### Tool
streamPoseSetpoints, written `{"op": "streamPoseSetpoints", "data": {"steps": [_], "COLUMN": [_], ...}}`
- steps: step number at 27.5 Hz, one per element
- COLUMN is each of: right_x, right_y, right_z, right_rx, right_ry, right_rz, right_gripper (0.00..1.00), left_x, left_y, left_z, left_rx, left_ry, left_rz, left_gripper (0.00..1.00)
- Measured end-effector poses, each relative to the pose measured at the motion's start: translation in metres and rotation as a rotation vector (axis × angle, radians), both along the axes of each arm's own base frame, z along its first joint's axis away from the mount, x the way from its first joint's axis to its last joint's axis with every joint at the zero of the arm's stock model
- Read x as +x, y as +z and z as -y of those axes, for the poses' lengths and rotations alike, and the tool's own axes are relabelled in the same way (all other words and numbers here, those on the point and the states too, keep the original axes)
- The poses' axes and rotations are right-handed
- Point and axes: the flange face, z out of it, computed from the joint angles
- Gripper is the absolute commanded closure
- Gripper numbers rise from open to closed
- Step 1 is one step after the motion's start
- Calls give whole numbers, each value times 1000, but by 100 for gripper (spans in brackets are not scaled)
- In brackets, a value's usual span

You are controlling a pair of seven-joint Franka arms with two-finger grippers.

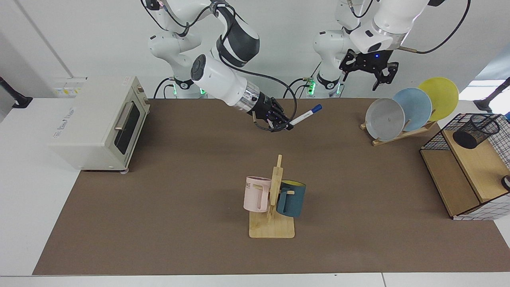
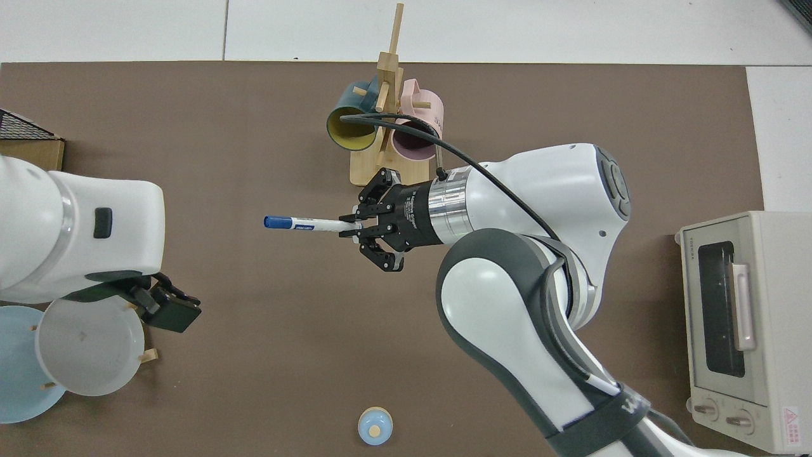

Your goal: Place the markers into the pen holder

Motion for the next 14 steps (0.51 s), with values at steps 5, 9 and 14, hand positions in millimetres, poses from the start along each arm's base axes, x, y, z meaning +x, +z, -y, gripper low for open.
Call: {"op": "streamPoseSetpoints", "data": {"steps": [5, 9, 14], "right_x": [0, 1, 1], "right_y": [0, 0, 1], "right_z": [0, 0, 0], "right_rx": [0, -1, -9], "right_ry": [-1, -4, -4], "right_rz": [1, 5, 15], "right_gripper": [100, 100, 100], "left_x": [-7, -18, -24], "left_y": [6, 15, 14], "left_z": [29, 62, 91], "left_rx": [19, 61, 61], "left_ry": [-134, -225, -291], "left_rz": [37, 74, 77], "left_gripper": [0, 0, 0]}}
